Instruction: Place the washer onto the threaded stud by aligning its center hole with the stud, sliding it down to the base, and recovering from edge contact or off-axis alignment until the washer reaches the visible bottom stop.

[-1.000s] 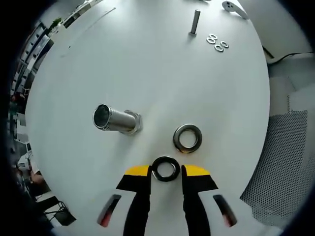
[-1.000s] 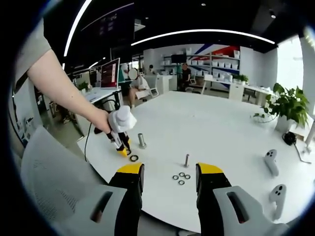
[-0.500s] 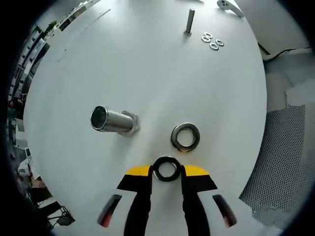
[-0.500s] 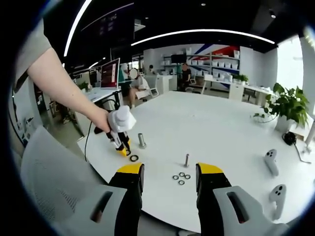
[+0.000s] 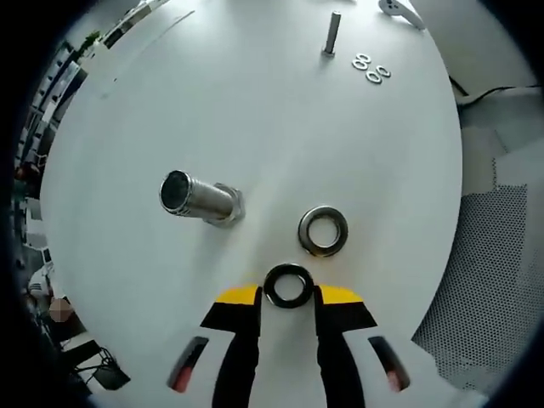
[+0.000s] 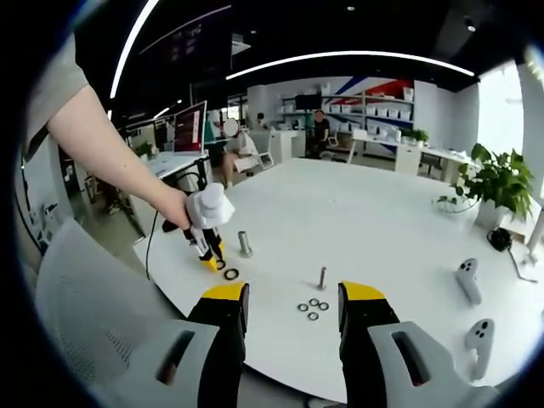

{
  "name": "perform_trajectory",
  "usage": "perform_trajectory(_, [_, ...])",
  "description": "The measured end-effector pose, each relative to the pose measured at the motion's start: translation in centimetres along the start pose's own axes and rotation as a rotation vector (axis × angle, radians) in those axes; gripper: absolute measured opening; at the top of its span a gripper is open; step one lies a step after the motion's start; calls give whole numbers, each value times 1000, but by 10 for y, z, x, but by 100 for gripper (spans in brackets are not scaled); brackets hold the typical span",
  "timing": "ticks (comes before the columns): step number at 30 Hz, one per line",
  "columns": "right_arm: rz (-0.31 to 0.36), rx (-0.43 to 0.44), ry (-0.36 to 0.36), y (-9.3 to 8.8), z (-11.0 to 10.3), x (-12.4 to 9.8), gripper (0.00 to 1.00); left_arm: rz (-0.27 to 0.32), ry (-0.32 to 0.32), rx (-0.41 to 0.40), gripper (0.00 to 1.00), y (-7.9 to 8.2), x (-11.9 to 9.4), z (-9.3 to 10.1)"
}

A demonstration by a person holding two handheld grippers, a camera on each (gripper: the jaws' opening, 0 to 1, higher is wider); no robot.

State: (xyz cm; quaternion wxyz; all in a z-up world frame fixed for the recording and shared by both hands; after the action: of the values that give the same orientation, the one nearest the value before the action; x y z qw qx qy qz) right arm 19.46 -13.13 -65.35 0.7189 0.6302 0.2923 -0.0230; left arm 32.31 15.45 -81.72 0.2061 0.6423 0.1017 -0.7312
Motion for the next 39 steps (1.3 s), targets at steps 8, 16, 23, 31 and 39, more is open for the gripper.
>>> perform_trajectory(8, [1,-1,0,0,0,0,44,-16,29,33,27,4,1,3])
perform_trajectory(16, [-1,2,-2,0,0,0,44,5,19,66,21,3,2,7])
perform_trajectory(23, [1,0,-3,0,0,0,44,-17,30,29,19,6,3,9])
perform_trajectory(31, [4,3,-4,0,1,-1,44,-14,30,49,19,5,2,9])
perform_trajectory(39, [4,1,-3,1,1,-1,44,-1,38,72,18,5,-1,8])
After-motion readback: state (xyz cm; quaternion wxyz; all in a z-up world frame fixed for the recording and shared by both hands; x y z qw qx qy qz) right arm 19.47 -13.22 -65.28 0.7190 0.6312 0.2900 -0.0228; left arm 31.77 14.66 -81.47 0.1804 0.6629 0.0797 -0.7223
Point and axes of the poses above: the point that each gripper's makers call its tool centre point, and the gripper's own axes: x roughly forward along the fingers, z roughly to its right, y roughly out of its top, the point moved 6 cm from there along -x, roughly backward along the fingers, and after that the axes turned 8 degrees about -y, right-handed, at the moved point
